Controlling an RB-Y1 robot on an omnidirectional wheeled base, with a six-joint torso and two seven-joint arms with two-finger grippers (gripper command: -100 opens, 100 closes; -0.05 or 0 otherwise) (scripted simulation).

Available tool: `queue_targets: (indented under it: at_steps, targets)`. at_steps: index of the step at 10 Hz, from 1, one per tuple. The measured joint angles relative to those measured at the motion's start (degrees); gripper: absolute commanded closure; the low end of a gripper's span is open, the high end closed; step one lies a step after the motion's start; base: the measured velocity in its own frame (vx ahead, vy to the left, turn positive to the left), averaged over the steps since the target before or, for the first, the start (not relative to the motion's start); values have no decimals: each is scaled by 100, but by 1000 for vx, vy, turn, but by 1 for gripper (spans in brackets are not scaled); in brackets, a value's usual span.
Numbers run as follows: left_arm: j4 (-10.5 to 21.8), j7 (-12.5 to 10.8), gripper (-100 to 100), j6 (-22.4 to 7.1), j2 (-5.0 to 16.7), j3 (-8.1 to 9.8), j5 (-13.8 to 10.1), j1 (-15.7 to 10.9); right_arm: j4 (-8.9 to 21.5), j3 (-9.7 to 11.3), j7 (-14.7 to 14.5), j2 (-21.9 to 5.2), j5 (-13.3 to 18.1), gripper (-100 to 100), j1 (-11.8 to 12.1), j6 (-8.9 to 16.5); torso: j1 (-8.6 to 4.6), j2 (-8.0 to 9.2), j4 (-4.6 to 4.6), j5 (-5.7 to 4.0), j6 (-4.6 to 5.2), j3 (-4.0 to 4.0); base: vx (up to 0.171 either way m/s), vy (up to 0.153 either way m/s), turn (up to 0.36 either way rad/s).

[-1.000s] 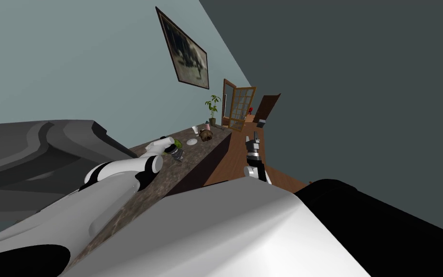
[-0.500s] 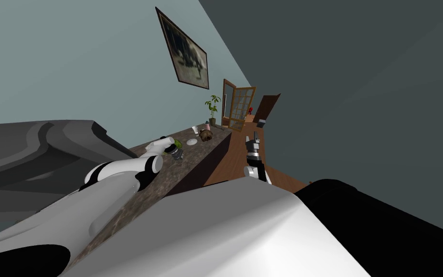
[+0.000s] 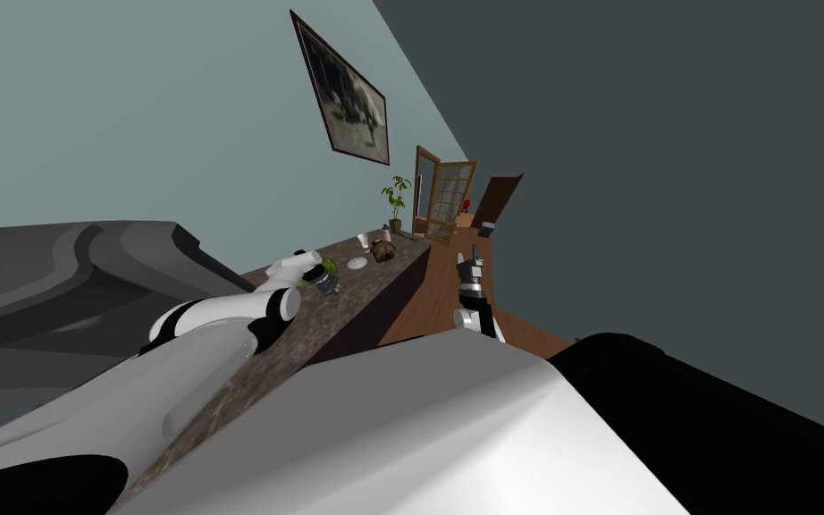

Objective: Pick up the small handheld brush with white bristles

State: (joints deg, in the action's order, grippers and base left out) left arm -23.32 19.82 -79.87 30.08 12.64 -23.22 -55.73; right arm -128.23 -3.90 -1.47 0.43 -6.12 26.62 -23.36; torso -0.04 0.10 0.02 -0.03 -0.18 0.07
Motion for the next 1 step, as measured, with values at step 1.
queue_targets:
  at_steps: [1]
  targets:
    - [13,9,0,-2,7,0,0,-8,0,0,0,0,0,0,0,0,3,-4,-2,2,1,-3,0,0,0]
